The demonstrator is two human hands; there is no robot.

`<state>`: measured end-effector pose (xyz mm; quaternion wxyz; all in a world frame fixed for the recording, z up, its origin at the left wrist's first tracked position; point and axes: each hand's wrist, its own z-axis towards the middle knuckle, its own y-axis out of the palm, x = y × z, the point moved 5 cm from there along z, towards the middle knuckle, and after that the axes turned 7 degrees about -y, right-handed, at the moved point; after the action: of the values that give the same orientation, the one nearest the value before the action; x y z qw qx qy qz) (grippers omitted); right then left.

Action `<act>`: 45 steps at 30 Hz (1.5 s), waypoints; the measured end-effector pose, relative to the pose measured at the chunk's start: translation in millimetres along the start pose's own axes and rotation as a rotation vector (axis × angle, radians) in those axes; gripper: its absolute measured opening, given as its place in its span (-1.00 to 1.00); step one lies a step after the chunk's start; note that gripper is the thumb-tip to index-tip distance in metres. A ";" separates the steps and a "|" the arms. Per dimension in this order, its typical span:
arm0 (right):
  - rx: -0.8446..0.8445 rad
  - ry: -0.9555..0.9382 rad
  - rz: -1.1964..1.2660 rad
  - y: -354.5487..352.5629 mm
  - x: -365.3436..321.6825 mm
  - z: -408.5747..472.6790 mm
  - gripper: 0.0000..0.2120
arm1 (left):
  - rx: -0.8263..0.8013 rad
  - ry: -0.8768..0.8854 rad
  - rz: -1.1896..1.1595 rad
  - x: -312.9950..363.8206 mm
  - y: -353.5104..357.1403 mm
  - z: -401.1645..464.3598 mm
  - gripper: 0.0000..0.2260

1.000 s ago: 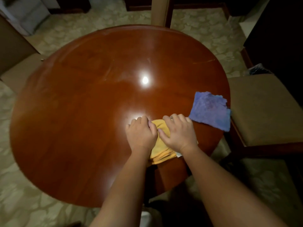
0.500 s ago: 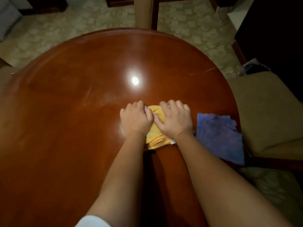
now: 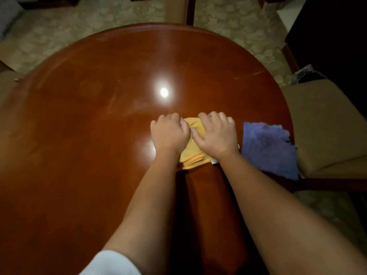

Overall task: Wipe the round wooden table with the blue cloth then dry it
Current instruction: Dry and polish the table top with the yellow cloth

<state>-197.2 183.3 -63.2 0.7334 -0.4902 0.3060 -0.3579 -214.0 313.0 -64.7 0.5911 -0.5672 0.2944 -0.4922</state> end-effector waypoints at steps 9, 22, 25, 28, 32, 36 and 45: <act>-0.026 -0.088 0.062 -34.9 -30.5 -114.8 -0.57 | -0.045 -0.099 0.032 -7.5 -24.5 -134.5 -0.66; -0.009 -0.138 0.112 -64.6 -27.5 -199.7 -0.58 | -0.008 -0.100 -0.005 11.5 -33.3 -220.9 -0.70; -0.001 -0.127 0.122 -59.6 -22.3 -190.3 -0.60 | 0.023 -0.031 0.007 14.9 -30.3 -203.7 -0.72; 0.035 -0.066 0.106 -57.4 -14.5 -177.9 -0.60 | 0.023 0.051 0.022 23.6 -27.6 -178.9 -0.69; 0.041 0.007 0.078 -50.7 0.1 -152.0 -0.59 | 0.047 0.121 0.014 36.4 -22.7 -143.0 -0.66; 0.029 0.044 0.050 -46.3 7.4 -139.4 -0.58 | 0.054 0.161 0.008 39.6 -15.7 -124.5 -0.68; -0.074 -0.027 0.063 -63.2 -34.3 -187.9 -0.57 | -0.011 0.119 -0.069 6.5 -34.9 -192.8 -0.68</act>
<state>-380.8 100.9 -63.0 0.7299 -0.5118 0.3243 -0.3165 -395.1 238.1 -65.2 0.5520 -0.5498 0.3119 -0.5438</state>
